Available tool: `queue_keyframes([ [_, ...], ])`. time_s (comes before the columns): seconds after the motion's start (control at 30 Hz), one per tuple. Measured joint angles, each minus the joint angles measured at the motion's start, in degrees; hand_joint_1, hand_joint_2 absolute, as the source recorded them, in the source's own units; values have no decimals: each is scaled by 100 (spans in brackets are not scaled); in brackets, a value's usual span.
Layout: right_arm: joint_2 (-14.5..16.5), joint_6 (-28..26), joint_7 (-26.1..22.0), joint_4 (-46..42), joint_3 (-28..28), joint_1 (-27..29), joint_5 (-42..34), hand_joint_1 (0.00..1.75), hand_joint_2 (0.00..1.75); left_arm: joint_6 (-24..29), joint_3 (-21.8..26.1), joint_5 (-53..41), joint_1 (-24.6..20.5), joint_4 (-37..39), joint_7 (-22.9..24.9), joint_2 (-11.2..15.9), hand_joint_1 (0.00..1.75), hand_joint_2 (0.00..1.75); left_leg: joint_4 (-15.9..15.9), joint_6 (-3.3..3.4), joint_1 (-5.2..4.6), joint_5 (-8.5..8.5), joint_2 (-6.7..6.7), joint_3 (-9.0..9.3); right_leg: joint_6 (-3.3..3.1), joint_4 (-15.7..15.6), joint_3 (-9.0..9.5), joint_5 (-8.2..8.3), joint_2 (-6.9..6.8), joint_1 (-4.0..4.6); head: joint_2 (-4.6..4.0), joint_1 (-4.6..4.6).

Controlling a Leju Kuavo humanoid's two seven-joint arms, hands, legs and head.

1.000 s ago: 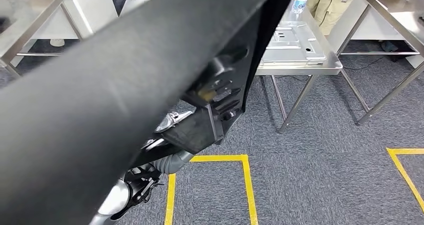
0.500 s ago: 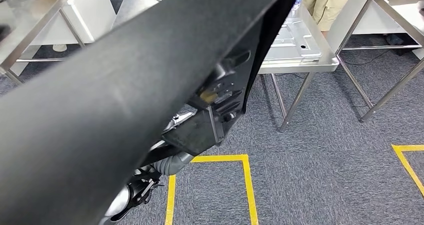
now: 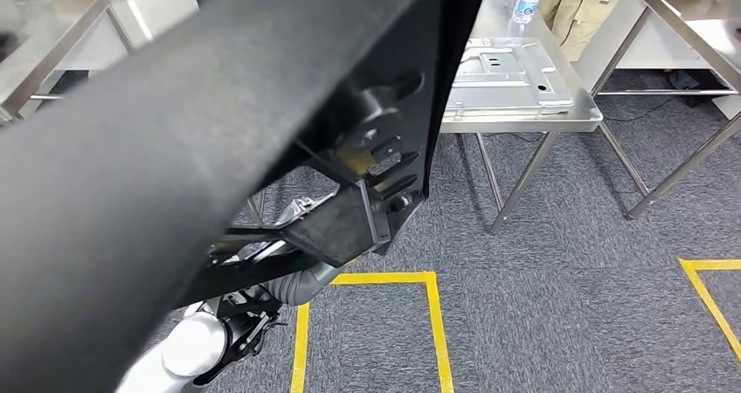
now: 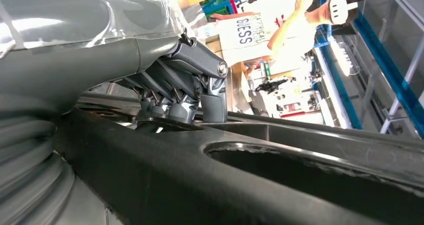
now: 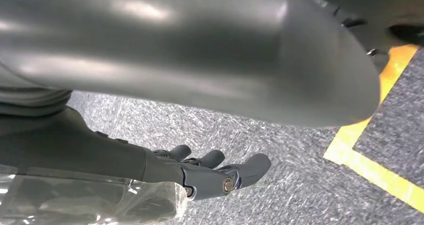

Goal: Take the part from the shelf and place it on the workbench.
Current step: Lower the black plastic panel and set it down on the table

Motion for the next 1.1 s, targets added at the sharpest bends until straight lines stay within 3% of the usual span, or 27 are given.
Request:
queue_keyframes([
  [0.03, -2, 0, 1, 1, 0, 0, 0, 0, 0, 1, -2, 0, 0, 1, 0, 0, 175, 175, 0, -5, 0, -10, -7, 17, -11, -283, 116, 194, 0, 0, 0, 0],
  [0.1, -9, -1, 1, 2, 0, -6, 1, 0, 0, 2, -4, 0, -4, 2, -1, 0, 175, 175, 3, -39, -9, -40, -19, 48, -44, -1150, 509, 602, 3, 8, 0, 0],
  [0.17, -11, -1, 1, 1, 0, -10, 1, 0, 0, 4, -5, 1, -14, 3, -2, 0, 175, 175, 8, -87, -27, -64, -25, 45, -88, -1631, 713, 750, 10, 33, 0, -1],
  [0.3, -5, 0, 1, -1, 2, -7, 0, 0, 0, 4, -8, 1, -27, 4, -5, 0, 175, 175, 90, -209, -7, -148, -17, 0, -213, -1686, 728, 744, 9, 46, 0, -2],
  [0.37, -4, 0, 0, 1, 2, -11, 1, 0, 0, 4, -8, 2, -39, 4, -9, 0, 175, 175, 598, -261, 10, -413, -9, -241, -273, -1704, 751, 743, 2, 32, 0, -8],
  [0.43, -8, 0, -1, 2, 2, -12, 1, 0, 0, 4, -9, 2, -36, 4, -13, 1, 175, 175, 1423, -290, 13, -738, -8, -661, -306, -1702, 758, 728, 0, 41, 0, -15],
  [0.47, -7, 0, -1, 2, 2, -10, 1, 0, 0, 4, -10, 2, -26, 6, -14, 1, 175, 175, 1730, -296, 14, -810, -8, -832, -312, -1701, 763, 722, 0, 45, 0, -16],
  [0.5, -7, 0, -1, 2, 2, -8, 2, 0, 0, 4, -12, 2, -19, 8, -13, 2, 175, 175, 1825, -293, 13, -771, -8, -908, -314, -1700, 771, 716, 3, 48, 0, -17],
  [0.53, -5, 0, -1, 1, 3, -7, 2, 0, 0, 4, -13, 2, -16, 11, -13, 2, 175, 175, 1687, -283, 12, -627, -8, -871, -311, -1699, 786, 708, 8, 49, 0, -17],
  [0.6, -1, 0, -1, 0, 4, -7, 4, 0, 0, 4, -15, 2, -31, 14, -14, 2, 175, 175, 862, -225, -1, -189, 0, -517, -292, -1698, 824, 684, 17, 53, 0, -19],
  [0.67, 2, 0, -1, 1, 4, -11, 4, 0, 0, 4, -15, 3, -57, 15, -15, 1, 175, 175, 193, -170, -27, 53, 10, -214, -249, -1692, 842, 655, 21, 79, 0, -18],
  [0.77, -1, 0, -1, 1, 4, -10, 3, 0, 0, 4, -17, 9, -68, 16, -15, 0, 175, 175, 31, -107, -41, 75, 0, -142, -164, -1705, 851, 634, 15, 89, 0, -13],
  [0.83, -5, -1, -1, 1, 4, -13, 3, 0, 0, 4, -17, 8, -72, 17, -16, 0, 175, 175, -1, -53, -17, 87, 0, -101, -105, -1533, 802, 509, 11, 73, 0, -9],
  [0.87, -7, -2, -1, 0, 4, -15, 4, 0, 0, 4, -17, 8, -74, 17, -17, 0, 175, 175, -14, -30, 0, 88, 4, -77, -78, -1279, 697, 365, 11, 64, 0, -5],
  [0.93, -5, -2, -1, -1, 4, -10, 5, 0, 0, 4, -21, 12, -73, 17, -17, 0, 175, 175, -16, 1, 9, 69, 9, -54, -32, -488, 321, 8, 11, 43, 0, 1],
  [0.97, -4, -2, 0, -1, 4, -6, 5, 0, 0, 4, -23, 14, -69, 18, -17, 0, 175, 175, -16, 9, 8, 60, 7, -46, -14, -150, 135, -97, 10, 32, 0, 2],
  [1.0, -4, -2, 1, 0, 4, -3, 5, 0, 0, 4, -26, 15, -67, 19, -17, 0, 175, 175, -16, 12, 9, 49, 2, -36, -1, 16, 27, -101, 10, 23, 0, 2],
  [1.03, -5, -2, 5, 0, 4, 0, 6, 0, 0, 4, -27, 16, -65, 19, -17, 0, 175, 175, -15, 7, 11, 36, -6, -19, 6, -44, 28, 6, 10, 13, 0, 2],
  [1.1, -12, -2, 12, 1, 4, -2, 8, 0, 0, 4, -28, 23, -66, 19, -17, 0, 175, 175, -15, -24, 15, -1, -24, 35, 7, -799, 355, 445, 10, -6, 0, 2],
])
